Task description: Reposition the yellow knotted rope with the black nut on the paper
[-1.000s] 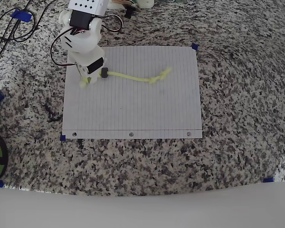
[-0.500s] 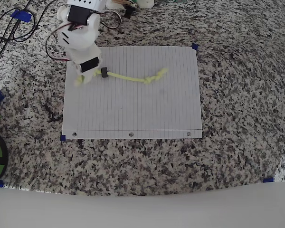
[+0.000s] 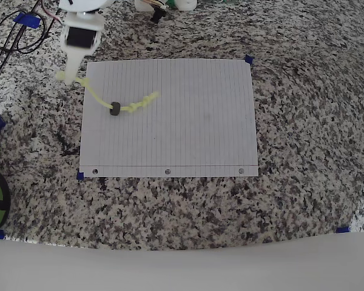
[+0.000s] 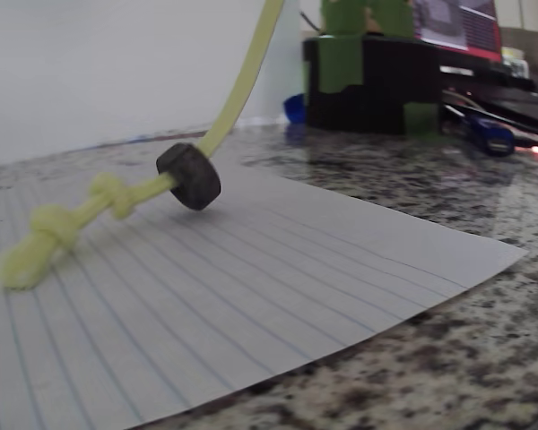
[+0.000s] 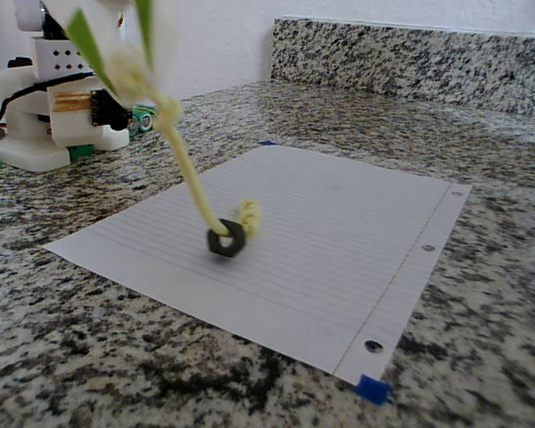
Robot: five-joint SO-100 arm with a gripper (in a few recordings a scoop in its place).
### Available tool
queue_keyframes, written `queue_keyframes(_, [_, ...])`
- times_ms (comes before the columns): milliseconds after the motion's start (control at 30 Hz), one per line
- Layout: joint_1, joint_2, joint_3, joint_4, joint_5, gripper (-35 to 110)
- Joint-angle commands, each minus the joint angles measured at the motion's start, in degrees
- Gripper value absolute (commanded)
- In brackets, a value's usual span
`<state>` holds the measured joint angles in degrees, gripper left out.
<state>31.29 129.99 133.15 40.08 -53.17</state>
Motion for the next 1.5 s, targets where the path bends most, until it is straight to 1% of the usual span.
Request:
queue_keyframes(0, [1.6,8.8,0.1,-0.3,-0.5,0])
queue_keyframes(167, [2.2,17.9,0.7,2.4,-2.3,0])
queue_keyframes(267, [-0.4,22.1,1.5,3.6,1.8,0])
queue_keyframes(367, [-3.7,25.7,3.0,3.4,11.6,0])
queue_keyframes(533, [-10.1,34.4,11.0,0.4,31.0,0])
queue_keyframes(600, [-12.5,37.7,13.6,-0.4,36.7,0])
queue_keyframes(667, [-14.9,39.9,14.5,2.0,42.3,0])
queue_keyframes(867, [-22.9,46.1,16.9,7.7,55.1,0])
queue_keyframes(1100, [-29.8,53.1,26.3,10.7,74.4,0])
queue_keyframes(1267, [-33.6,53.9,29.9,10.9,79.7,0])
queue_keyframes(1467, [-40.2,54.8,32.5,11.4,79.5,0])
